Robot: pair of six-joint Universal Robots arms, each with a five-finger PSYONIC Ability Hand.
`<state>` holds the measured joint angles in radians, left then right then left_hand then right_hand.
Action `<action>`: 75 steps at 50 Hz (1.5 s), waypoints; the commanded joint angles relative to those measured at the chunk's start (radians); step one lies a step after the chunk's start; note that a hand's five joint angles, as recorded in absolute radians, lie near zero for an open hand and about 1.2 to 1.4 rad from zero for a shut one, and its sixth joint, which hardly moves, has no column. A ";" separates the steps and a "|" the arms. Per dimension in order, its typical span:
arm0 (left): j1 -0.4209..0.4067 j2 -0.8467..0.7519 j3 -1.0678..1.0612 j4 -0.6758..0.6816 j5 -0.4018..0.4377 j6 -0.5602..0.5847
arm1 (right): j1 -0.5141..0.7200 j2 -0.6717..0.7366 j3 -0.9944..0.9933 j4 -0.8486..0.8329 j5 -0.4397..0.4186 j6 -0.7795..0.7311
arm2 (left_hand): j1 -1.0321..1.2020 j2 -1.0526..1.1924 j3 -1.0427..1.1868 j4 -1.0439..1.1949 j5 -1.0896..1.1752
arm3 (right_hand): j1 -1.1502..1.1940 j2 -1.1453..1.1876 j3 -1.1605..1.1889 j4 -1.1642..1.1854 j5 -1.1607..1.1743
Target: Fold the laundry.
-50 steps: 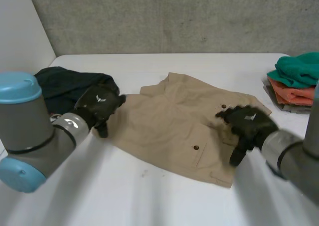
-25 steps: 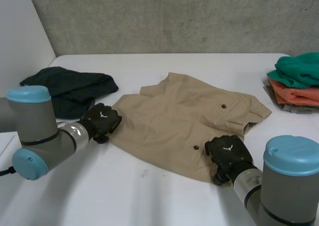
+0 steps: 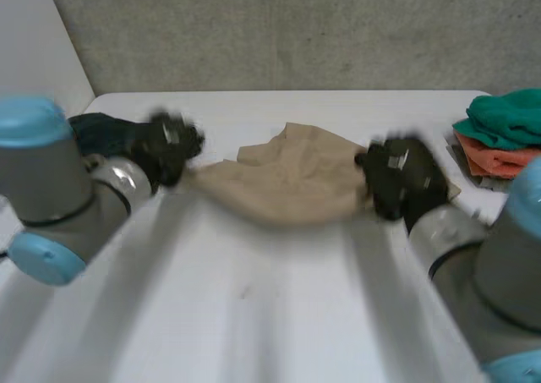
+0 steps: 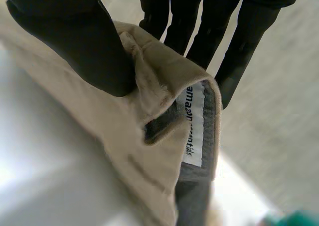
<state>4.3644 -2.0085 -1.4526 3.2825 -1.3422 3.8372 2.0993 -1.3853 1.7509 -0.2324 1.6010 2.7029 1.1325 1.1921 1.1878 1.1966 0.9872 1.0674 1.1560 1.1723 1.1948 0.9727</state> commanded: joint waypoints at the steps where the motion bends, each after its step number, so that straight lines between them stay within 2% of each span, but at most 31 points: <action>1: -0.028 0.410 0.049 0.143 -0.138 -0.223 | -0.012 -0.172 -0.341 0.224 -0.010 -0.031 | 0.264 0.204 0.209 0.200 0.235 | 0.329 0.240 0.224 0.201 0.249; 6: -0.029 0.554 0.139 0.178 -0.169 -0.272 | -0.012 -0.213 -0.572 0.310 -0.021 -0.028 | 0.264 0.204 0.209 0.200 0.235 | 0.329 0.240 0.224 0.201 0.249; 9: -0.032 0.553 0.208 0.177 -0.173 -0.274 | -0.013 -0.224 -0.632 0.317 -0.021 -0.028 | 0.264 0.204 0.209 0.200 0.235 | 0.329 0.240 0.224 0.201 0.249; 13: -0.039 0.482 0.317 0.171 -0.183 -0.274 | -0.028 -0.169 -0.692 0.317 -0.018 -0.028 | 0.264 0.204 0.209 0.200 0.235 | 0.329 0.240 0.224 0.201 0.249; 20: -0.054 0.206 0.463 0.134 -0.190 -0.269 | -0.053 0.008 -0.699 0.324 -0.013 -0.018 | 0.264 0.204 0.209 0.200 0.235 | 0.329 0.240 0.224 0.201 0.249; 26: -0.055 -0.062 0.555 0.121 -0.186 -0.258 | -0.065 0.216 -0.714 0.294 -0.018 0.024 | 0.264 0.204 0.209 0.200 0.235 | 0.329 0.240 0.224 0.201 0.249; 30: -0.060 -0.226 0.656 0.121 -0.186 -0.226 | -0.082 0.354 -0.740 0.188 0.011 0.028 | 0.264 0.204 0.209 0.200 0.235 | 0.329 0.240 0.224 0.201 0.249; 33: -0.071 -0.353 0.782 0.120 -0.189 -0.191 | -0.088 0.454 -0.758 0.063 0.083 0.012 | 0.264 0.204 0.209 0.200 0.235 | 0.329 0.240 0.224 0.201 0.249; 34: -0.074 -0.401 0.840 0.114 -0.193 -0.183 | -0.088 0.474 -0.760 0.030 0.103 0.009 | 0.165 0.106 0.110 0.101 0.136 | 0.243 0.154 0.138 0.115 0.163; 35: -0.075 -0.439 0.888 0.105 -0.196 -0.180 | -0.085 0.512 -0.765 -0.032 0.129 -0.008 | -0.106 -0.166 -0.161 -0.170 -0.135 | -0.409 -0.498 -0.514 -0.537 -0.489; 36: -0.075 -0.459 0.914 0.098 -0.199 -0.180 | -0.082 0.523 -0.765 -0.051 0.137 -0.015 | -0.289 -0.348 -0.344 -0.353 -0.318 | -0.727 -0.815 -0.832 -0.854 -0.807; 37: -0.078 -0.473 0.935 0.088 -0.206 -0.182 | -0.076 0.537 -0.754 -0.077 0.140 -0.035 | -0.468 -0.528 -0.523 -0.532 -0.497 | -0.893 -0.982 -0.998 -1.020 -0.973; 38: -0.080 -0.486 0.958 0.063 -0.227 -0.182 | -0.074 0.539 -0.746 -0.079 0.136 -0.043 | -0.798 -0.858 -0.853 -0.862 -0.827 | -0.893 -0.982 -0.998 -1.020 -0.973; 39: -0.083 -0.486 0.960 0.054 -0.242 -0.182 | -0.074 0.534 -0.742 -0.078 0.132 -0.046 | -0.921 -0.980 -0.976 -0.985 -0.950 | -0.893 -0.982 -0.998 -1.020 -0.973; 44: -0.106 -0.457 0.939 -0.001 -0.301 -0.186 | -0.074 0.442 -0.656 -0.065 0.090 -0.048 | -0.951 -1.011 -1.007 -1.015 -0.981 | -0.893 -0.982 -0.998 -1.020 -0.973; 47: -0.118 -0.397 0.852 -0.058 -0.331 -0.185 | -0.079 0.344 -0.579 -0.015 0.021 -0.055 | -0.948 -1.008 -1.004 -1.013 -0.978 | -0.893 -0.982 -0.998 -1.020 -0.973; 48: -0.118 -0.375 0.819 -0.072 -0.336 -0.185 | -0.082 0.301 -0.543 0.032 -0.027 -0.060 | -0.943 -1.002 -0.998 -1.007 -0.972 | -0.893 -0.982 -0.998 -1.020 -0.973; 52: -0.125 -0.187 0.562 -0.156 -0.344 -0.186 | -0.096 0.227 -0.464 0.192 -0.133 -0.063 | -0.928 -0.987 -0.983 -0.992 -0.957 | -0.893 -0.982 -0.998 -1.020 -0.973; 54: -0.126 -0.122 0.453 -0.179 -0.344 -0.189 | -0.108 0.209 -0.436 0.258 -0.159 -0.061 | -0.919 -0.979 -0.974 -0.983 -0.948 | -0.892 -0.981 -0.997 -1.019 -0.972; 56: -0.129 -0.019 0.282 -0.201 -0.344 -0.192 | -0.142 0.183 -0.388 0.348 -0.186 -0.069 | -0.852 -0.912 -0.907 -0.916 -0.881 | -0.780 -0.869 -0.885 -0.908 -0.860; 60: -0.152 0.135 -0.001 -0.205 -0.339 -0.194 | -0.191 0.137 -0.274 0.424 -0.222 -0.107 | -0.787 -0.847 -0.843 -0.851 -0.817 | -0.607 -0.696 -0.712 -0.735 -0.687; 66: -0.187 0.266 -0.311 -0.204 -0.334 -0.194 | -0.237 0.121 -0.094 0.357 -0.288 -0.230 | -0.629 -0.688 -0.684 -0.693 -0.658 | -0.486 -0.575 -0.591 -0.614 -0.566; 67: -0.193 0.278 -0.371 -0.205 -0.334 -0.200 | -0.249 0.121 -0.053 0.322 -0.300 -0.250 | -0.585 -0.644 -0.640 -0.649 -0.614 | -0.411 -0.499 -0.516 -0.538 -0.490; 69: -0.200 0.283 -0.423 -0.208 -0.334 -0.212 | -0.255 0.123 -0.016 0.280 -0.309 -0.255 | -0.573 -0.632 -0.628 -0.637 -0.602 | -0.381 -0.469 -0.486 -0.508 -0.460; 72: -0.206 0.283 -0.502 -0.210 -0.331 -0.248 | -0.257 0.124 0.045 0.217 -0.322 -0.253 | -0.397 -0.456 -0.452 -0.461 -0.426 | -0.302 -0.390 -0.406 -0.429 -0.381; 75: -0.206 0.277 -0.567 -0.201 -0.330 -0.292 | -0.260 0.129 0.103 0.147 -0.345 -0.253 | -0.458 -0.517 -0.513 -0.522 -0.487 | -0.269 -0.358 -0.374 -0.396 -0.349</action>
<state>4.1653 -1.7153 -1.9088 3.0698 -1.6756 3.6104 1.8429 -1.2648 1.7567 0.0366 1.2859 2.4492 0.6166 0.6017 0.5995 0.6019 0.4274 0.6616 0.6624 0.6625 0.6638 0.4906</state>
